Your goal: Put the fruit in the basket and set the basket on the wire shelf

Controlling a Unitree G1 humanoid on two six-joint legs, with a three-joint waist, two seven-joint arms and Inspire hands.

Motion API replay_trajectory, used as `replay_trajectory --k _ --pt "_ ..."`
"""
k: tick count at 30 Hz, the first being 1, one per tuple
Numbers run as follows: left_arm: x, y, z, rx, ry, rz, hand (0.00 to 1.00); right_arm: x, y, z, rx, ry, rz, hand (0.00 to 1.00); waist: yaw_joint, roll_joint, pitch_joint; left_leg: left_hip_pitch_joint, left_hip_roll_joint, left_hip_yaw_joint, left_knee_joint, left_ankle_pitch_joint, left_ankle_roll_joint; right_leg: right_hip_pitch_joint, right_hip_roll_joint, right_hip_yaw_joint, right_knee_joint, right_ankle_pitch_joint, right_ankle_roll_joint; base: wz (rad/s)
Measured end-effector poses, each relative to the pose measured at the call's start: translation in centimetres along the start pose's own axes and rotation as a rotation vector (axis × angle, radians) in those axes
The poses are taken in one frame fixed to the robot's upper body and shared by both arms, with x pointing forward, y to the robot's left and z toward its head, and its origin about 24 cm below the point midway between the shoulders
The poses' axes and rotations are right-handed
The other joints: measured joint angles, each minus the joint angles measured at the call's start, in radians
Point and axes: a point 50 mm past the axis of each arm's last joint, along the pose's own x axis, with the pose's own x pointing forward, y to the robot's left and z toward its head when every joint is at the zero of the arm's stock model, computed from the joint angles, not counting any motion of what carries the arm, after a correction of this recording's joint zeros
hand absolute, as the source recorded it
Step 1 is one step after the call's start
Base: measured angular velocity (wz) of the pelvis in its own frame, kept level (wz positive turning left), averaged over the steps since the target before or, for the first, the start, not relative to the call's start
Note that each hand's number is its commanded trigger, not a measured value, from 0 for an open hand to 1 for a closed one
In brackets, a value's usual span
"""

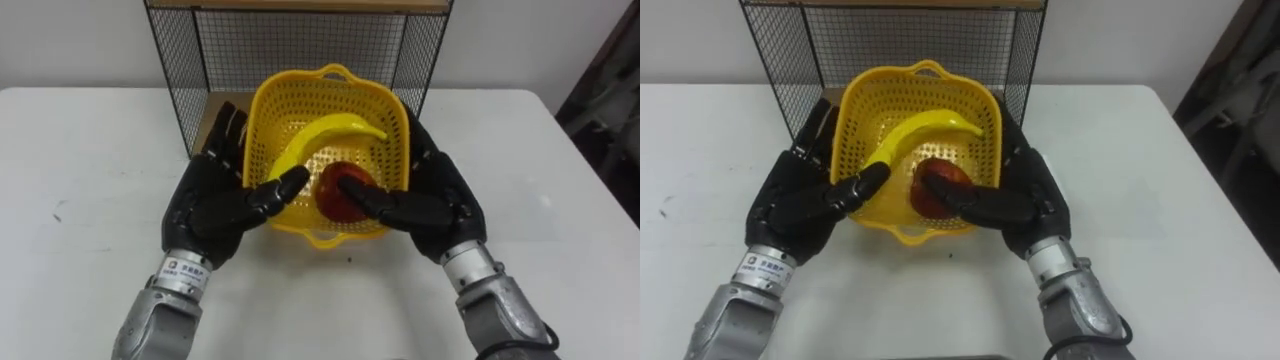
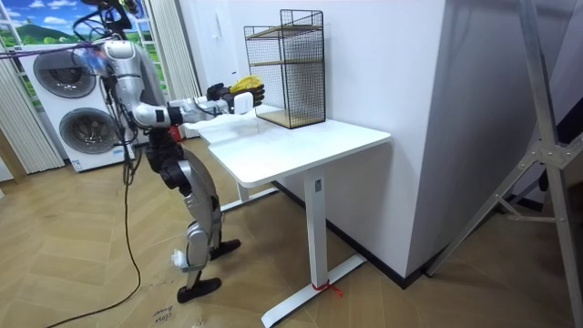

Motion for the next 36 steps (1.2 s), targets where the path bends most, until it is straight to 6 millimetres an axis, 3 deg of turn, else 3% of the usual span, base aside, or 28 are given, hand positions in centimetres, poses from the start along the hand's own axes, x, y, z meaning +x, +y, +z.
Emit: replay_trajectory --k 6,7,9,11,13,14,15,16,17,18,19,20,22,23,26,31,36 --pt "0.0 -0.1 0.2 0.002 -0.019 -0.008 0.0 0.2 0.6 0.7 -0.008 -0.039 0.021 0.0 -0.005 0.004 0.0079 -0.001 -0.056 0.02 0.033 -0.067 0.032 0.009 -0.063 0.0 0.016 -0.042 0.044 0.03" --pt "0.1 -0.2 0.2 0.0 -0.021 -0.008 0.0 0.2 0.6 0.8 -0.008 -0.041 0.02 0.0 -0.009 0.004 0.0081 0.001 -0.068 0.022 0.041 -0.088 0.04 0.009 -0.076 0.002 0.049 -0.053 0.06 0.04" --pt "0.1 -0.2 0.3 0.001 -0.025 -0.01 0.0 0.2 0.6 0.8 -0.013 -0.043 0.015 0.0 -0.009 0.002 0.0107 0.016 -0.083 0.031 0.048 -0.105 0.053 -0.02 -0.101 -0.002 0.162 -0.053 0.069 0.03" --pt "0.1 -0.4 0.4 0.001 -0.032 -0.019 0.0 0.2 0.6 0.9 -0.014 -0.048 0.014 0.0 0.003 0.0 0.0175 0.052 -0.091 0.051 0.05 -0.134 0.069 -0.077 -0.132 -0.006 0.309 -0.012 0.103 -0.14" --pt "0.1 -0.5 0.4 -0.001 -0.033 -0.02 0.0 0.2 0.5 0.9 -0.013 -0.049 0.012 0.0 0.01 0.012 0.0241 0.084 -0.083 0.046 0.038 -0.149 0.074 -0.102 -0.126 -0.006 0.379 0.056 0.1 -0.13" --pt "0.2 -0.5 0.5 0.004 -0.036 -0.023 0.0 0.2 0.4 1.0 -0.025 -0.049 0.012 0.0 0.009 0.029 0.027 0.093 -0.079 0.032 0.033 -0.159 0.076 -0.117 -0.115 -0.008 0.381 0.054 0.102 -0.05" --pt "0.3 -0.5 0.5 0.008 -0.04 -0.025 0.0 0.2 0.5 1.0 -0.027 -0.05 0.014 0.0 0.013 0.032 0.0257 0.094 -0.074 0.031 0.032 -0.161 0.078 -0.127 -0.109 -0.012 0.367 0.039 0.099 0.11" --pt "0.6 -0.7 0.9 0.014 -0.05 -0.036 0.0 0.4 0.5 1.2 -0.031 -0.057 0.018 0.0 0.009 0.047 0.0366 0.091 -0.063 0.023 0.03 -0.159 0.08 -0.155 -0.094 -0.028 0.314 0.012 0.09 0.19" --pt "1.0 -0.8 1.1 0.022 -0.058 -0.049 0.0 0.4 0.4 1.2 -0.035 -0.059 0.015 0.0 0.008 0.053 0.0418 0.09 -0.061 0.023 0.025 -0.155 0.082 -0.178 -0.086 -0.041 0.226 0.009 0.084 0.19" --pt "1.1 -0.8 1.2 0.026 -0.061 -0.052 0.0 0.5 0.4 1.2 -0.036 -0.057 0.012 0.0 0.012 0.053 0.0419 0.09 -0.062 0.025 0.025 -0.154 0.083 -0.187 -0.084 -0.042 0.174 0.012 0.081 0.05" --pt "1.2 -0.8 1.4 0.031 -0.068 -0.053 0.0 0.5 0.4 1.2 -0.033 -0.054 0.012 0.0 0.016 0.052 0.0417 0.092 -0.067 0.028 0.027 -0.155 0.082 -0.197 -0.079 -0.04 0.085 0.069 0.069 0.09" --pt "1.2 -0.8 1.2 0.026 -0.063 -0.05 0.0 0.5 0.4 1.1 -0.034 -0.048 0.006 0.0 0.014 0.059 0.0356 0.099 -0.07 0.022 0.014 -0.152 0.079 -0.194 -0.076 -0.043 0.069 0.104 0.058 0.0" --pt "1.2 -0.8 1.1 0.022 -0.063 -0.05 0.0 0.6 0.3 1.2 -0.034 -0.049 0.006 0.0 0.024 0.062 0.0318 0.124 -0.066 0.021 -0.035 -0.131 0.07 -0.171 -0.056 -0.046 0.014 0.129 0.052 -0.1" --pt "1.2 -0.8 1.1 0.023 -0.061 -0.05 0.0 0.7 0.3 1.2 -0.034 -0.05 0.004 0.0 0.021 0.057 0.0249 0.137 -0.06 0.019 -0.058 -0.122 0.065 -0.154 -0.044 -0.042 -0.019 0.144 0.051 -0.05" --pt "1.2 -0.7 1.1 0.029 -0.045 -0.046 0.0 0.9 0.4 1.4 -0.032 -0.057 0.01 0.0 0.01 0.046 0.0165 0.164 -0.047 0.018 -0.096 -0.102 0.056 -0.114 -0.024 -0.047 -0.086 0.18 0.041 -0.04" --pt "1.2 -0.6 1.0 0.049 -0.027 -0.048 0.0 0.9 0.4 1.4 -0.031 -0.056 0.008 0.0 0.005 0.046 0.0115 0.183 -0.033 0.02 -0.108 -0.097 0.05 -0.076 -0.008 -0.052 -0.143 0.209 0.035 -0.05" --pt "1.2 -0.6 1.0 0.091 -0.016 -0.051 0.0 0.9 0.3 1.2 -0.028 -0.051 -0.001 0.0 -0.001 0.05 0.0136 0.196 -0.031 0.021 -0.115 -0.094 0.05 -0.058 -0.005 -0.055 -0.16 0.219 0.035 0.0"
